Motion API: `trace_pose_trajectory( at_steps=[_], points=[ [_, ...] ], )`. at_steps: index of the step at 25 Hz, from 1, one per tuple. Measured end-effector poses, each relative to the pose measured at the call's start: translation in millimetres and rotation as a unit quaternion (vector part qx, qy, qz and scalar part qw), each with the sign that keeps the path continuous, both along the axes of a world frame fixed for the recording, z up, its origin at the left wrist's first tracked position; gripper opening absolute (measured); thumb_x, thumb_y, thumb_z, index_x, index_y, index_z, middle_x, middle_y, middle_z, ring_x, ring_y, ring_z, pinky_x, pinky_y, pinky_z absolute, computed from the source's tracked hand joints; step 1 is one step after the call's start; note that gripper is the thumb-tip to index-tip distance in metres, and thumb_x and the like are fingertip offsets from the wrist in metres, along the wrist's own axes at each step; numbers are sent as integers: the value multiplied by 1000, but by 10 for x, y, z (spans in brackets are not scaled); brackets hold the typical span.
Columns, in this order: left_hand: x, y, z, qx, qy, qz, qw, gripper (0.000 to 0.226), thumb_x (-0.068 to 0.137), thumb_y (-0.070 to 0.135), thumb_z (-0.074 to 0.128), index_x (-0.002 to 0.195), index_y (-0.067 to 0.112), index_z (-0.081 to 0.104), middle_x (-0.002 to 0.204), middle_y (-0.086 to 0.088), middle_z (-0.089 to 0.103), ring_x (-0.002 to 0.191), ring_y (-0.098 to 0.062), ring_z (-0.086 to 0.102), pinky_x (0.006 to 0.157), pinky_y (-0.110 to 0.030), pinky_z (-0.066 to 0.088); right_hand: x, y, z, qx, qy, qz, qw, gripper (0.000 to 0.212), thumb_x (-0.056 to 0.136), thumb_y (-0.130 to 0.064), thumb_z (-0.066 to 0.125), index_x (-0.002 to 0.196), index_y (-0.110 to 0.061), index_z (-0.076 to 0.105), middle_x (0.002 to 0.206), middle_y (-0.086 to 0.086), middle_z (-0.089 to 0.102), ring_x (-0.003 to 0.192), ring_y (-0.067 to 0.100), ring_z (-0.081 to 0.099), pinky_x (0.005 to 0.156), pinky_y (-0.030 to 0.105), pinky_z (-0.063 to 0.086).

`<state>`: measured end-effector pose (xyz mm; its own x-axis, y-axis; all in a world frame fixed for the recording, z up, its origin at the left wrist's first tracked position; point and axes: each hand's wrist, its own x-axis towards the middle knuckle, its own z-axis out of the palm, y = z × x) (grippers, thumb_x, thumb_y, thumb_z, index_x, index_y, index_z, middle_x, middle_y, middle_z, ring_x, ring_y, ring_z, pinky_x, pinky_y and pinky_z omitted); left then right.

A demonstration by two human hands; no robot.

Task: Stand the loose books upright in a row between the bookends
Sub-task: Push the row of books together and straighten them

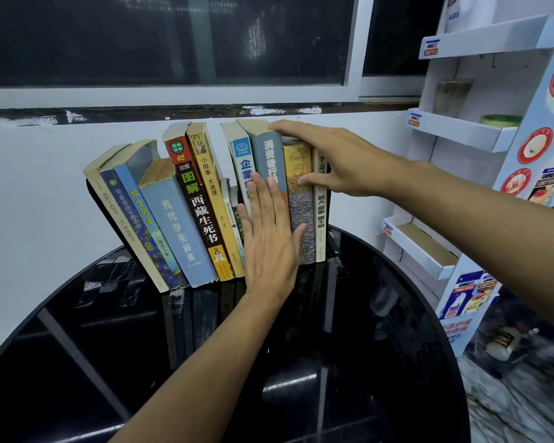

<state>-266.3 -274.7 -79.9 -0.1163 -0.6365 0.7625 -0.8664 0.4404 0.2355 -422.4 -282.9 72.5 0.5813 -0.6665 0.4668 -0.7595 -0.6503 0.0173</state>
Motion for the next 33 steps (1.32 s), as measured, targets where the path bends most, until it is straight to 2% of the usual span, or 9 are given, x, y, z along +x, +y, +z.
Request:
trace_pose_trajectory(
  at_steps=[4, 10, 15, 18, 21, 25, 30, 33],
  points=[
    [21, -19, -16, -8, -10, -2, 1000, 93, 104, 45, 43, 150, 8, -30, 158, -12, -34, 149, -26, -28, 123, -49, -7, -13, -16, -36, -21, -4, -1, 1000, 89, 86, -25, 78, 157, -27, 25, 158, -5, 39, 138, 18, 44, 106, 25, 34],
    [24, -22, -27, -7, -16, 3, 1000, 95, 103, 47, 42, 149, 9, -31, 157, -12, -36, 150, -27, -27, 124, -50, -3, 1, -7, -46, -23, -11, -5, 1000, 87, 86, -24, 78, 157, -27, 26, 158, -5, 38, 139, 17, 43, 107, 27, 35],
    [26, 47, 12, 0, 3, -12, 1000, 93, 103, 46, 43, 151, 9, -27, 160, -12, -31, 151, -27, -24, 124, -52, -5, -9, 26, -42, -4, 16, -9, 1000, 93, 89, -29, 74, 159, -32, 14, 159, -6, 37, 139, 16, 43, 108, 36, 42],
    [-38, 133, 15, -2, 28, -44, 999, 92, 102, 48, 45, 155, 8, -19, 161, -12, -29, 152, -27, -22, 122, -52, -11, -134, 46, -29, 27, 34, -9, 999, 101, 87, -37, 75, 161, -28, 6, 163, -6, 28, 145, 13, 33, 115, 33, 34],
    [-154, 119, 5, 1, 7, -20, 1000, 99, 99, 54, 51, 157, 3, -12, 163, -18, -22, 152, -30, -21, 123, -54, -6, -294, 38, -45, 29, 51, -22, 998, 100, 85, -37, 77, 160, -22, 12, 166, -3, 21, 149, 13, 26, 121, 33, 27],
    [-210, 39, -12, 2, -17, 19, 1000, 109, 92, 57, 57, 156, 0, -10, 162, -21, -21, 150, -30, -25, 124, -54, -3, -359, 22, -132, 11, 36, -28, 999, 98, 84, -31, 80, 159, -25, 17, 165, -6, 24, 148, 14, 30, 114, 25, 27],
    [-205, 1, -44, -14, -32, 44, 998, 110, 90, 59, 59, 157, -1, -6, 164, -23, -14, 149, -30, -26, 124, -51, -4, -346, -1, -155, -6, 22, -26, 999, 95, 83, -29, 81, 158, -25, 22, 164, -6, 27, 146, 15, 34, 112, 26, 29],
    [-214, -11, -50, -23, -39, 56, 997, 111, 90, 60, 59, 157, 0, -6, 163, -20, -18, 150, -30, -24, 124, -51, -4, -347, 0, -173, -10, 14, -30, 999, 95, 82, -29, 81, 158, -24, 24, 163, -6, 29, 146, 15, 34, 113, 25, 27]
  ],
)
